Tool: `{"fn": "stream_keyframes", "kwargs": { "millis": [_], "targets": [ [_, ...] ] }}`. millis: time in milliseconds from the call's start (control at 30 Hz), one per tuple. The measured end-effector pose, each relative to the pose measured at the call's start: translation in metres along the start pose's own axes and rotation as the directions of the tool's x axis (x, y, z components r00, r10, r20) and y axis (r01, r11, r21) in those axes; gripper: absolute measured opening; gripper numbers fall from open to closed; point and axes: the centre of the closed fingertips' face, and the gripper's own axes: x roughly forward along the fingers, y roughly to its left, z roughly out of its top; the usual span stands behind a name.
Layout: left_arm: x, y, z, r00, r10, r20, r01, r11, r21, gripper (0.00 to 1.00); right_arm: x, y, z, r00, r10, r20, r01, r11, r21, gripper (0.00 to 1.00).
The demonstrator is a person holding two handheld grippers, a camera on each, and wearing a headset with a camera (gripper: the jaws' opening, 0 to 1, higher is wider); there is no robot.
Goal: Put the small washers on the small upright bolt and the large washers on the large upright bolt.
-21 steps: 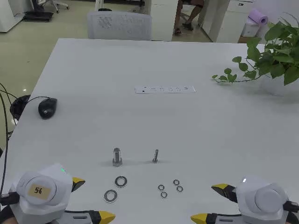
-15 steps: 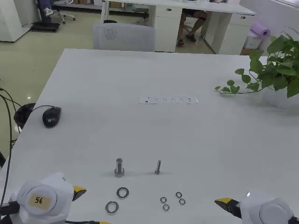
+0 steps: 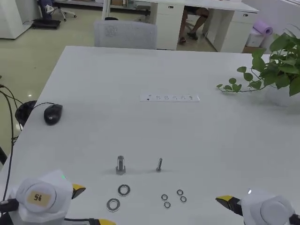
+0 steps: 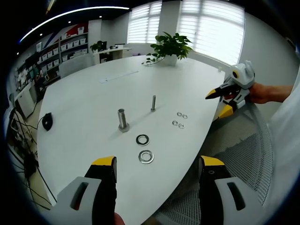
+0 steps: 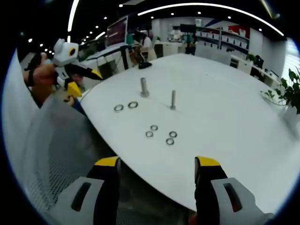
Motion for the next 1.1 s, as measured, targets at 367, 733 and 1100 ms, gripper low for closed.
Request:
{"fn": "stream_keyframes", "kwargs": {
  "millis": [367,733,1100],
  "targets": [
    [0.0,-0.001,0.0,1.0,-0.001,0.001,0.001,1.0,0.0,0.71,0.0,0.001,-0.002,0.9999,0.005,-0.01,-0.005,1.0,-0.005,0.65],
    [-0.001,-0.001,-0.005,1.0,0.008,0.002,-0.008,1.0,-0.019,0.71,0.002,0.003,-0.004,0.9993,0.022,-0.029,-0.022,1.0,0.01,0.6],
    [0.001,-0.003,-0.005,1.0,0.003,0.004,-0.003,1.0,-0.027,0.71,0.012,-0.009,0.003,0.9988,0.021,-0.043,-0.021,1.0,0.008,0.57]
  ]
}}
